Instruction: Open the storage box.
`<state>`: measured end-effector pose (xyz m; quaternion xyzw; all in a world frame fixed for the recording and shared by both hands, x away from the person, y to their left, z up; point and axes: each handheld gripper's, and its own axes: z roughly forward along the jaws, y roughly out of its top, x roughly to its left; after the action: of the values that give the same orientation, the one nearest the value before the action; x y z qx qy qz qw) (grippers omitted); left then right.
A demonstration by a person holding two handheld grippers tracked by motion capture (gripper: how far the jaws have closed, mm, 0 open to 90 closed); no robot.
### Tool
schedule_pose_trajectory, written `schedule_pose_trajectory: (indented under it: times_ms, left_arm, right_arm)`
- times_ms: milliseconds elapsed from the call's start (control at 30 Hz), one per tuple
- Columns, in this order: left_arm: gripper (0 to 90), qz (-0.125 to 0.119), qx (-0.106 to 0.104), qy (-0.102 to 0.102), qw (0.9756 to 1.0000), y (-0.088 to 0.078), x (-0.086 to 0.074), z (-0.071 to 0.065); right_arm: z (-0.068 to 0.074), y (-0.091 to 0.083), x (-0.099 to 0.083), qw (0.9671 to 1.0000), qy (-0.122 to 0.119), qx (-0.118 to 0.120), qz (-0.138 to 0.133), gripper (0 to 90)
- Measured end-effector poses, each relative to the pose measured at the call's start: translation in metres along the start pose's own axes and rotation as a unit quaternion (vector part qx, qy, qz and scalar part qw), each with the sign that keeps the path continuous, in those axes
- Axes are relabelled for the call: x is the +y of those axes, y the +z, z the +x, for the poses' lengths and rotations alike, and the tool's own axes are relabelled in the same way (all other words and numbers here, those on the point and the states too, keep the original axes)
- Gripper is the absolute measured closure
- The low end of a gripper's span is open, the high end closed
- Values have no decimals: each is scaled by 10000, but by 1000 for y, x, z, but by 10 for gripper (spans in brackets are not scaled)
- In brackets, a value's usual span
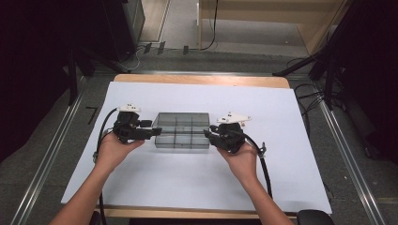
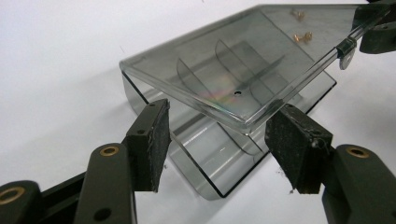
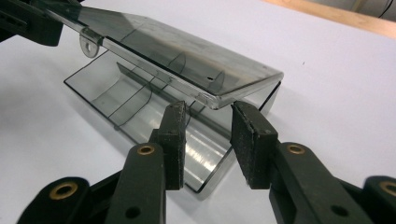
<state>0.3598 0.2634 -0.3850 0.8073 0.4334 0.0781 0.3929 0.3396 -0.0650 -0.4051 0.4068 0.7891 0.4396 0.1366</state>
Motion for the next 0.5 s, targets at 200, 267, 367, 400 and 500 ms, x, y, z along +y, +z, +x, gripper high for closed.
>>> schedule_pose_trajectory:
  times_ms: [200,267,367,400,500]
  left_arm:
    - [434,74,99,144,9998,1,8,1]
    - [446,51,106,170,9998,1,10,1]
    - [463,-50,104,156,9998,0,13,2]
    - [468,-78,104,175,9998,0,15,3]
    - [481,-128,154,200,9996,0,20,5]
  right_arm:
    - [-7,2,9,9999,-120,-66,-50,671]
    - [-8,2,12,9999,-143,-79,-41,673]
    - [-11,2,17,9999,-136,12,-75,681]
    - [-11,2,19,9999,-122,27,-83,682]
    - [-13,3,25,9997,-190,1,-119,687]
